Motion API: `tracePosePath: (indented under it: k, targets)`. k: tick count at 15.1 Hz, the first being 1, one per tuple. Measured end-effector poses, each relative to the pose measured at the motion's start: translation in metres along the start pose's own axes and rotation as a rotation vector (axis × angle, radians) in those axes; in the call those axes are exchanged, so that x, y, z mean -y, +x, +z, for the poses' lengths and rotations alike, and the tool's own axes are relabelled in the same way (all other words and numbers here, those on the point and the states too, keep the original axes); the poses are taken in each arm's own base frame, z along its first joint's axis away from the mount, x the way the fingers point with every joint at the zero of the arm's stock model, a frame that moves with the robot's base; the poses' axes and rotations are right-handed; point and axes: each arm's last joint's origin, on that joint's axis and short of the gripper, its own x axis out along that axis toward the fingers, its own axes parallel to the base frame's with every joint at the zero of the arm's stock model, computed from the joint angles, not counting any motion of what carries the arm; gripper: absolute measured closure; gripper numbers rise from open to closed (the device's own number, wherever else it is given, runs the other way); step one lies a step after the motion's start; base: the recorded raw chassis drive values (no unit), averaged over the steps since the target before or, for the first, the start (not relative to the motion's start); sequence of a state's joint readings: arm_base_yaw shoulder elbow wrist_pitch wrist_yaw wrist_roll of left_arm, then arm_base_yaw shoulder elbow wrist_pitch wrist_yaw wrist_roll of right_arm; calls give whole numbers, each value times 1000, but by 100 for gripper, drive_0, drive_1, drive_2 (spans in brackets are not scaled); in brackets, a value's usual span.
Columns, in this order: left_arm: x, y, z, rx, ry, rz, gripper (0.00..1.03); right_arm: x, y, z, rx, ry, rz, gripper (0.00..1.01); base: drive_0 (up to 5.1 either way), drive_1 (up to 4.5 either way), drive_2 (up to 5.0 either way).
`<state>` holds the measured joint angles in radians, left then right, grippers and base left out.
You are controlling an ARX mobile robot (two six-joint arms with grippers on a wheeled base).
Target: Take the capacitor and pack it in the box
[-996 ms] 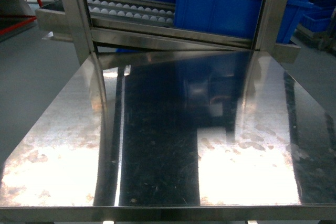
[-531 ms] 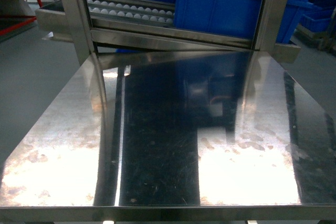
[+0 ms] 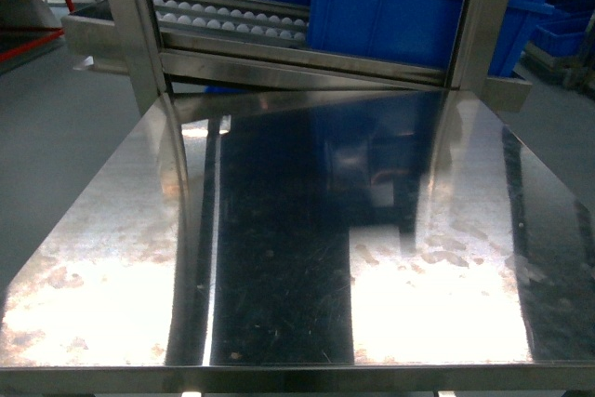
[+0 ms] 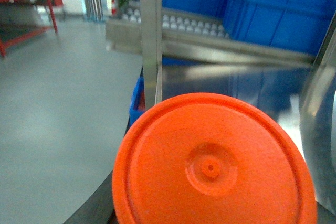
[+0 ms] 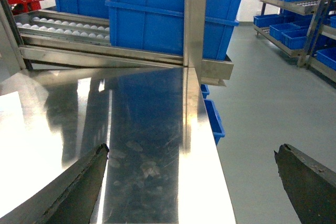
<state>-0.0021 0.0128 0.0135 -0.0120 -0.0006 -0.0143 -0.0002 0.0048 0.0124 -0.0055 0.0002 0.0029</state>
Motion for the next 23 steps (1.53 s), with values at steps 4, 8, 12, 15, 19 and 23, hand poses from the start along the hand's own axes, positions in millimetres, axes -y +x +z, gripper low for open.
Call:
tracePosePath:
  k: [4, 8, 12, 15, 19, 23]
  targets:
    - [0, 0, 1, 9, 3, 0, 59, 0, 0, 0, 0, 0, 0, 3, 0, 0, 0]
    - [0, 0, 1, 9, 3, 0, 59, 0, 0, 0, 0, 0, 0, 3, 0, 0, 0]
    - [0, 0, 1, 9, 3, 0, 59, 0, 0, 0, 0, 0, 0, 3, 0, 0, 0]
    - [0, 0, 1, 9, 3, 0, 59, 0, 0, 0, 0, 0, 0, 3, 0, 0, 0]
    - [0, 0, 1, 10, 3, -1, 59, 0, 0, 0, 1, 0, 0, 3, 0, 0, 0]
    - [0, 0, 1, 12, 3, -1, 59, 0, 0, 0, 2, -1, 0, 3, 0, 0, 0]
